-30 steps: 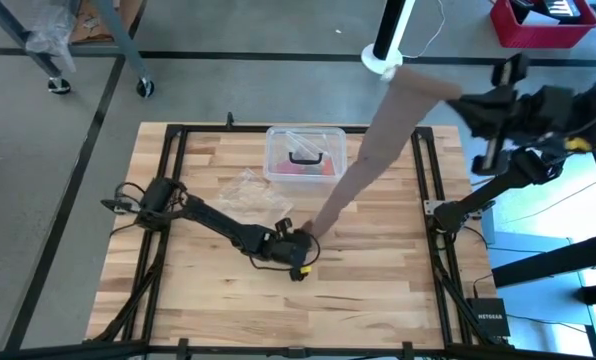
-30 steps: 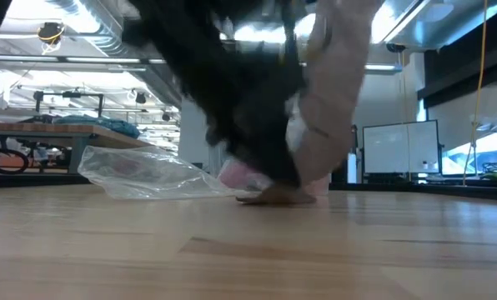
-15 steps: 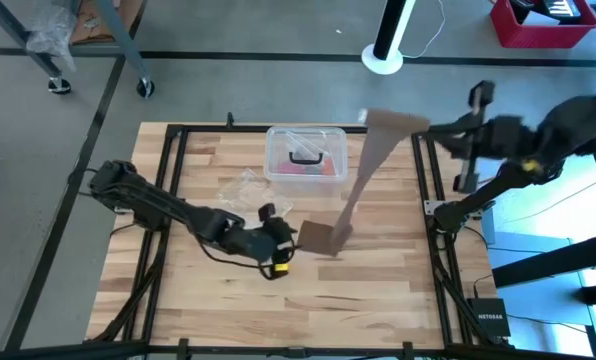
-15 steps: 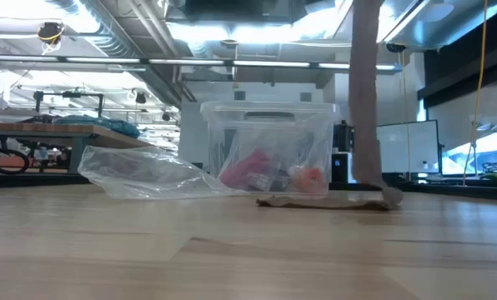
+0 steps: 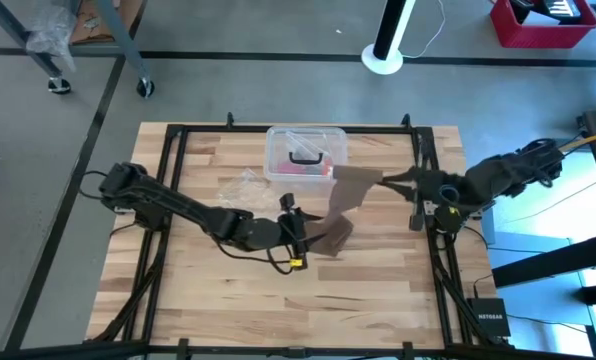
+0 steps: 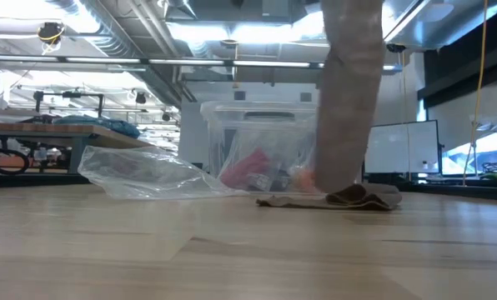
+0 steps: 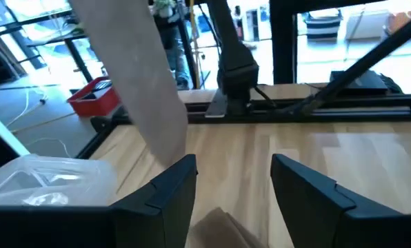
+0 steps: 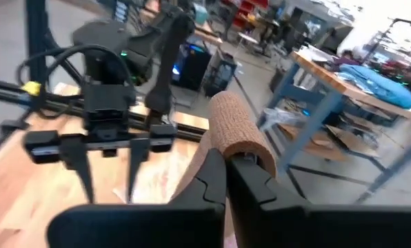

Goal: Roll bandage
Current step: Roll the brown bandage

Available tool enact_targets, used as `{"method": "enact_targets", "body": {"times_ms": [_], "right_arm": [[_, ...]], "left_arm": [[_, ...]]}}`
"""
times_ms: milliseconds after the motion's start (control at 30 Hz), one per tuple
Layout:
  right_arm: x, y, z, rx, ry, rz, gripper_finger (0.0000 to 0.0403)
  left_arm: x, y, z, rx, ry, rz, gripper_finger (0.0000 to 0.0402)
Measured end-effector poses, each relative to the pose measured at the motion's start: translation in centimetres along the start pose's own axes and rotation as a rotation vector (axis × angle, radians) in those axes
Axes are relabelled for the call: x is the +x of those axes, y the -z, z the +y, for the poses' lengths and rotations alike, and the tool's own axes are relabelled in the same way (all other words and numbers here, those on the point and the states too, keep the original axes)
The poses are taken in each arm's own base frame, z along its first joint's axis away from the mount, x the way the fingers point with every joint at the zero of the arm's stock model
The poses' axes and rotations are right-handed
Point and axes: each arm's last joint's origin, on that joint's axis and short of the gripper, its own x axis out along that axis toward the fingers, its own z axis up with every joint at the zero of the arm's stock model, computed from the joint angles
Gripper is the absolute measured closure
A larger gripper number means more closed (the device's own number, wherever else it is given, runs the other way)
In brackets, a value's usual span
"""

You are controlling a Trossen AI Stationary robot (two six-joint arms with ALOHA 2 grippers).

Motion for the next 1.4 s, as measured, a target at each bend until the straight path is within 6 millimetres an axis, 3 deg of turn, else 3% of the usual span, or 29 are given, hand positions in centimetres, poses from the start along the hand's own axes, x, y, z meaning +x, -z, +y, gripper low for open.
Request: {"method": "enact_targets", "body": {"times_ms": [233, 367, 600, 1133, 1267, 1400], "right_arm": [[0.2, 6.5, 1.7, 0.021, -0.048, -0.051, 0.0400], [0.8, 8.0, 2.6, 0.022, -0.073, -0.073, 0.0400], [0.9, 7.9, 2.7, 0.014, -0.120, -0.099, 0.0399], [1.1, 7.3, 3.1, 0.041, -0.204, -0.173, 0.0398], [1.1, 7.3, 3.2, 0.068, -0.238, -0.176, 0.0398], [1.1, 7.3, 3.4, 0.106, -0.290, -0.178, 0.0398]], "left_arm": [[0.1, 0.0, 0.4, 0.025, -0.009, 0.010, 0.0221], [0.3, -0.1, 0.9, 0.004, -0.022, 0.002, 0.0221], [2.9, 1.5, 2.2, -0.054, -0.039, 0.051, 0.0221], [5.5, 2.7, 3.2, -0.023, -0.015, 0.011, 0.0224], [5.5, 2.6, 3.7, 0.034, -0.065, 0.013, 0.0270], [5.6, 2.3, 4.1, 0.111, -0.118, 0.006, 0.0365]]}}
